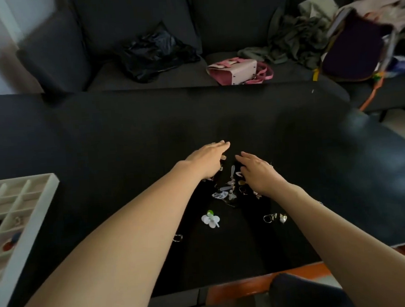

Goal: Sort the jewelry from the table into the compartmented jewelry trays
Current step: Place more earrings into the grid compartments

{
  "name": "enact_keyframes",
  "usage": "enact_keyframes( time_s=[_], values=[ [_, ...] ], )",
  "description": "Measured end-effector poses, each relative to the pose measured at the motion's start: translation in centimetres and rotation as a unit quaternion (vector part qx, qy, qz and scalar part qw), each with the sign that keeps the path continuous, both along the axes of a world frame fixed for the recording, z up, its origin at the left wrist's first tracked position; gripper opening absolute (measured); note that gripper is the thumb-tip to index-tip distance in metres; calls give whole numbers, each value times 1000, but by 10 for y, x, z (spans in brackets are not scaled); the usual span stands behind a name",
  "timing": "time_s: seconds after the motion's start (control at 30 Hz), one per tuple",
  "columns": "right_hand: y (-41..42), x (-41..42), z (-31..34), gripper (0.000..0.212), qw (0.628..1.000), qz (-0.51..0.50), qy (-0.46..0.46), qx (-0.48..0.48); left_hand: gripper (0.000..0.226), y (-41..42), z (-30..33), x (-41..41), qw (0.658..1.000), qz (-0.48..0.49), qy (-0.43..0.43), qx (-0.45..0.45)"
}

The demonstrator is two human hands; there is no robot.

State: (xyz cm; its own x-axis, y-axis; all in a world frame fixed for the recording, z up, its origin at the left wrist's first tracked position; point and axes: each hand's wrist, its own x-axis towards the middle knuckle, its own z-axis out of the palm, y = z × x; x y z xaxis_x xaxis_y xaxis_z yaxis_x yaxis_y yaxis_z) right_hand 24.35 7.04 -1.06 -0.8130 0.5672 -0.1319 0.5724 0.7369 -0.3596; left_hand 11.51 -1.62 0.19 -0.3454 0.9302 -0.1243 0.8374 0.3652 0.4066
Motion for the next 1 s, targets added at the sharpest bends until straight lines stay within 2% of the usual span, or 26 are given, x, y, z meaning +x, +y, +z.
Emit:
enact_keyframes(
  time_s=[0.07, 0.17, 0.3, 0.47, 0.63, 0.7, 0.77, 0.83, 0.9, 1.0],
  values=[
    [7, -4, -3, 43, 999, -15, 35, 30, 65, 11, -6, -8, 999, -30, 16, -24],
    [17, -9, -7, 39, 995, -38, 77, 56, 48, 22, -10, -17, 996, -56, 58, -39],
    [22, -15, -12, 31, 988, -64, 126, 68, 40, 28, -14, -19, 992, -60, 109, 26],
    [22, -23, -13, 24, 983, -69, 164, 53, 40, 31, -16, -19, 993, -49, 64, 87],
    [24, -26, -14, 20, 983, -81, 164, 21, 28, 32, -21, -19, 989, -9, 34, 147],
    [25, -25, -15, 19, 982, -87, 170, 5, 34, 31, -23, -20, 984, 14, 39, 174],
    [26, -25, -16, 17, 981, -90, 173, 0, 56, 32, -24, -24, 988, 26, 56, 143],
    [27, -24, -15, 17, 979, -96, 177, -11, 69, 32, -25, -26, 997, 10, 28, 64],
    [27, -24, -12, 18, 979, -104, 172, -25, 64, 31, -27, -25, 1000, -12, -13, 26],
    [26, -24, -8, 18, 979, -113, 167, -32, 48, 28, -29, -24, 995, -4, -17, 96]
  ],
)
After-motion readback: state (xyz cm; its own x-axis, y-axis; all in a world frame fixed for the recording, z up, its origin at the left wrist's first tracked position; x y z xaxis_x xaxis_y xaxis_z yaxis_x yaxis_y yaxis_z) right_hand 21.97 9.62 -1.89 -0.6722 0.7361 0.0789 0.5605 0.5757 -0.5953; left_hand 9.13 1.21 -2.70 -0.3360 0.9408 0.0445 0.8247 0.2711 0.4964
